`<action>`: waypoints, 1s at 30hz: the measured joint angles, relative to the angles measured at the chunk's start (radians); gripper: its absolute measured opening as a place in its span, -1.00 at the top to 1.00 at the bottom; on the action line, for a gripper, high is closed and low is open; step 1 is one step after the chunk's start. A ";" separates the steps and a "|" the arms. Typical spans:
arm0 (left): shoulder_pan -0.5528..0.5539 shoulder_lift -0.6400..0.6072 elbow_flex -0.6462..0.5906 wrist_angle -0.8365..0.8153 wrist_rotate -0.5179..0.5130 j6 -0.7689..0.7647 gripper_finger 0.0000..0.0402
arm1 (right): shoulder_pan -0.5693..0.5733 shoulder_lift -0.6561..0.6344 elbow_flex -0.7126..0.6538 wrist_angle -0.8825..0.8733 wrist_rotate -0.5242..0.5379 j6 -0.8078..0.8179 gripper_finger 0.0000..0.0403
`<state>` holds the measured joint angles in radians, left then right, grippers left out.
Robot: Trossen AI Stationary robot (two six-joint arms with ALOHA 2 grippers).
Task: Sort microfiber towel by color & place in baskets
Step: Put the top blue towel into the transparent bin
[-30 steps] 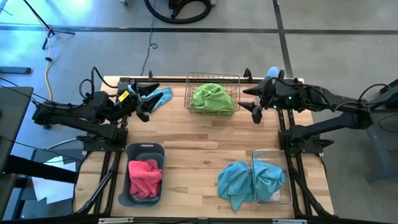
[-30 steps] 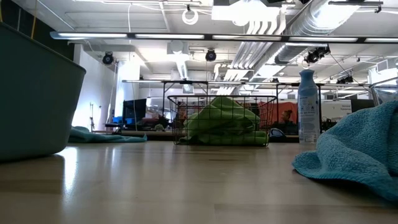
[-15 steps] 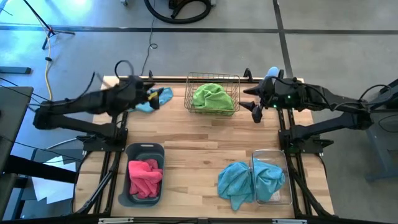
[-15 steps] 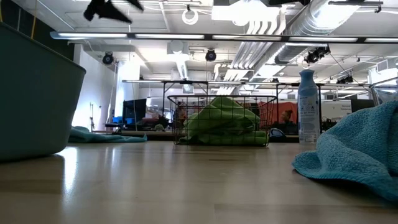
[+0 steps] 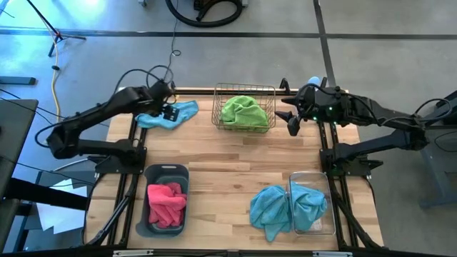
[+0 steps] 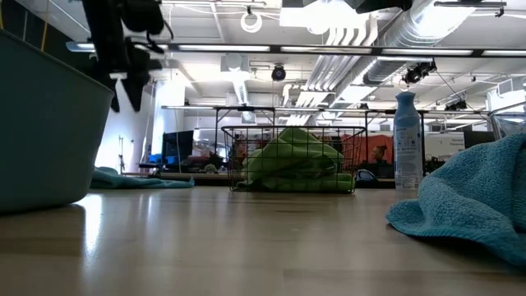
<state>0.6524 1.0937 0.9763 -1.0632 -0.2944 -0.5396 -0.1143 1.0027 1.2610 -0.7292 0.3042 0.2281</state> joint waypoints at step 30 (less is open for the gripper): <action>0.321 0.521 -0.014 0.151 0.126 0.268 -0.22 | 0.000 0.000 0.000 -0.060 0.010 0.086 -0.33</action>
<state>0.9734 1.6146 0.9627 -0.9120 -0.1683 -0.2712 -0.1143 1.0029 1.2610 -0.7891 0.3141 0.3141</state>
